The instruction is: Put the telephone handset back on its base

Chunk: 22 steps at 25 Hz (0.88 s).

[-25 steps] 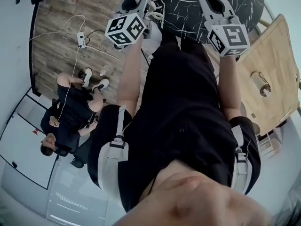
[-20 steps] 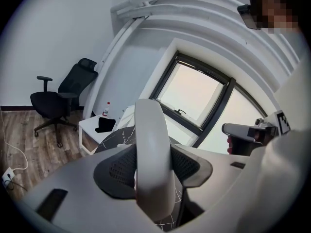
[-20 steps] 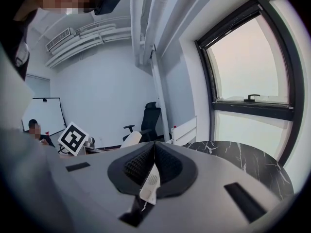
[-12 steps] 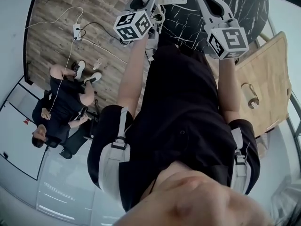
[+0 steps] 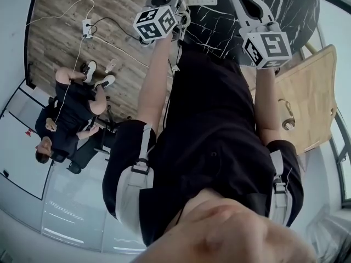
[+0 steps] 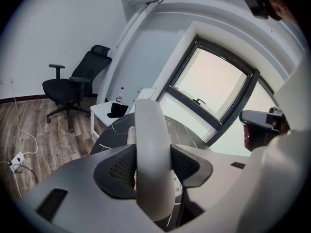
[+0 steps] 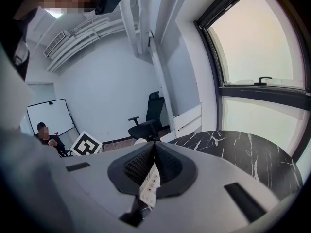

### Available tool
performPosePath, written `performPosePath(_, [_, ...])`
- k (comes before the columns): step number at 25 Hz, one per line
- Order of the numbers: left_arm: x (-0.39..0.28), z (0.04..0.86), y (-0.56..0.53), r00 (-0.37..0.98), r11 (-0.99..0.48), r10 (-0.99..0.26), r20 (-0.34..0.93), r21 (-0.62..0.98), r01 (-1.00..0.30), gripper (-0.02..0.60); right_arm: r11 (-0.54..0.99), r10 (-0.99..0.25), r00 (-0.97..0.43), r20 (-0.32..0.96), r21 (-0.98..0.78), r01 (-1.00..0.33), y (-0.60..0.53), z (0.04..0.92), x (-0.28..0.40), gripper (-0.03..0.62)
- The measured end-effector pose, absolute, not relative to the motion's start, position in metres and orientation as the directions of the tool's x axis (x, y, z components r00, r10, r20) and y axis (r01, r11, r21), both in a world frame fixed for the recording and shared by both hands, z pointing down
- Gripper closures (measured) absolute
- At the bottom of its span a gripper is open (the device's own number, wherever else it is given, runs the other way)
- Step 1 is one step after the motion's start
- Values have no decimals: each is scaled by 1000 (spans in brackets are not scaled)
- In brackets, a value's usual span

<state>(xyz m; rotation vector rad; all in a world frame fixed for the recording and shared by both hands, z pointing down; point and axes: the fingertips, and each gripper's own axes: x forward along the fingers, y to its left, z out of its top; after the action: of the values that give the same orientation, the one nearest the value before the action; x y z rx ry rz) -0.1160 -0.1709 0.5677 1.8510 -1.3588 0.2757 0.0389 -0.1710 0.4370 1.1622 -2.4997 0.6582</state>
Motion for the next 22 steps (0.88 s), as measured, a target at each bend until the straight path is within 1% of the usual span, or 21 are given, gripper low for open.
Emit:
performPosePath(6, [-112,592,-170,386,-67,-674,630,468,-881,360,560,-623,-628,466,-295,-774,-176,449,45,563])
performPosePath(22, [-104,627,-177,359,-55,-627,692,420,-906,360,550,-601,-628,494,-315,-774,-178,468,53,563])
